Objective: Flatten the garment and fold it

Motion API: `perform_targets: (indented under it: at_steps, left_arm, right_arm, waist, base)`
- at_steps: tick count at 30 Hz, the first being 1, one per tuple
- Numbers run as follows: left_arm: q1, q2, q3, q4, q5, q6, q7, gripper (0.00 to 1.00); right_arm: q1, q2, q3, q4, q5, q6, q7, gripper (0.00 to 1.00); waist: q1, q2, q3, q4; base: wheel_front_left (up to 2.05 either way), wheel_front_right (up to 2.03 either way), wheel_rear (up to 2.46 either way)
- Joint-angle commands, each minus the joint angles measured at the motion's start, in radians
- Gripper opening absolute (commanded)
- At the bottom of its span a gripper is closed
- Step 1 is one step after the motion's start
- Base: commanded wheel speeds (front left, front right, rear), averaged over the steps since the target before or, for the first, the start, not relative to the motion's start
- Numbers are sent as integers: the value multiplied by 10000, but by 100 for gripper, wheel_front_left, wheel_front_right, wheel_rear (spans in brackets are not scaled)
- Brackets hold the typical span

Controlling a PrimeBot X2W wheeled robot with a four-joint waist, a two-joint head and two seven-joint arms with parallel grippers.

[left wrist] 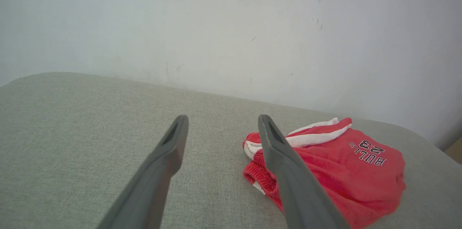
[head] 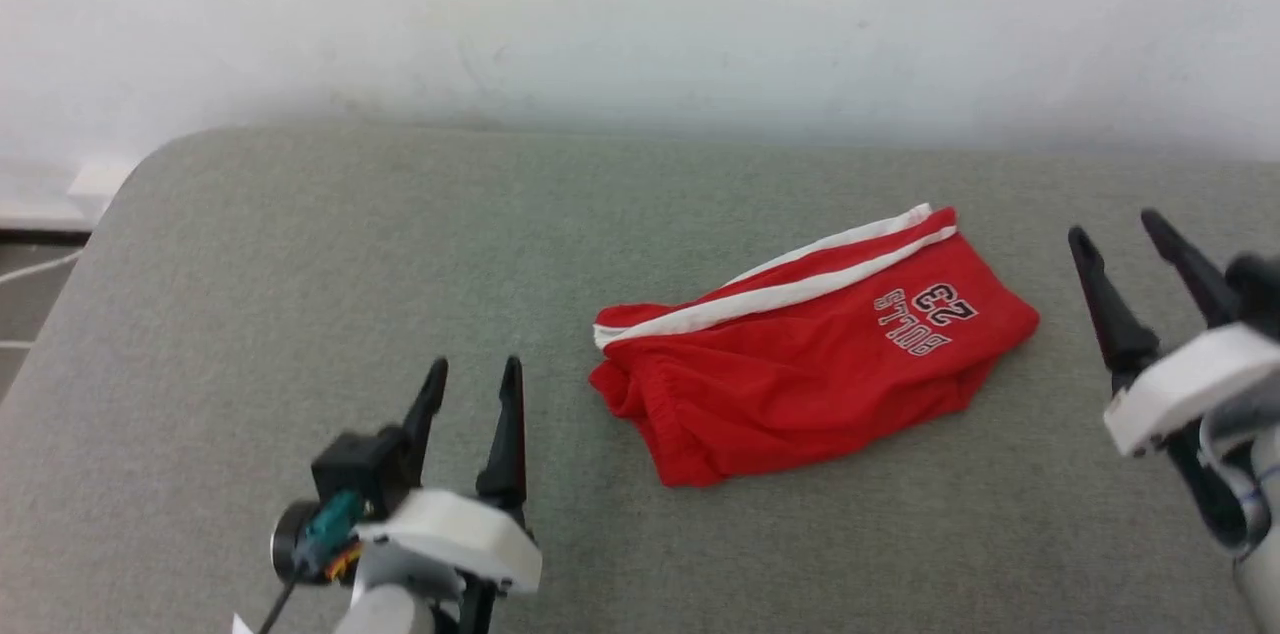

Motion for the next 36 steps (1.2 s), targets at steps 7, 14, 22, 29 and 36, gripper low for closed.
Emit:
perform_targets:
  at_steps: [7, 14, 22, 29, 36]
  left_arm:
    - [1189, -112, -225, -59, 293, 25, -53, 100]
    - [1173, -401, -805, 152, 183, -139, 706, 100]
    - [200, -663, -1121, 715, -13, -62, 2251, 100]
    - [-483, -688, -975, 1240, 13, 429, 2899, 100]
    - [-690, -572, -985, 1779, 68, 921, 3733, 100]
  right_arm:
    - [2316, 1714, -2271, -1737, -1415, -21, -445, 100]
    - [3789, 3413, -3376, -3924, -2725, -21, -271, 100]
    - [4089, 3699, -3337, -5163, -2998, -21, 468, 100]
    - [4101, 3775, -3326, -5328, -2928, -21, 579, 100]
    - [3970, 3859, -3257, -5200, -2876, -21, 458, 100]
  waist:
    - [2, -2, -193, -542]
    - [2, -2, 222, -948]
    - [2, -2, 767, -1536]
    - [2, -2, 1166, -1838]
    - [2, -2, 1478, -1952]
  base:
    - [0, 0, 0]
    - [0, 0, 0]
    - [0, 0, 0]
    - [0, 0, 0]
    - [0, 0, 0]
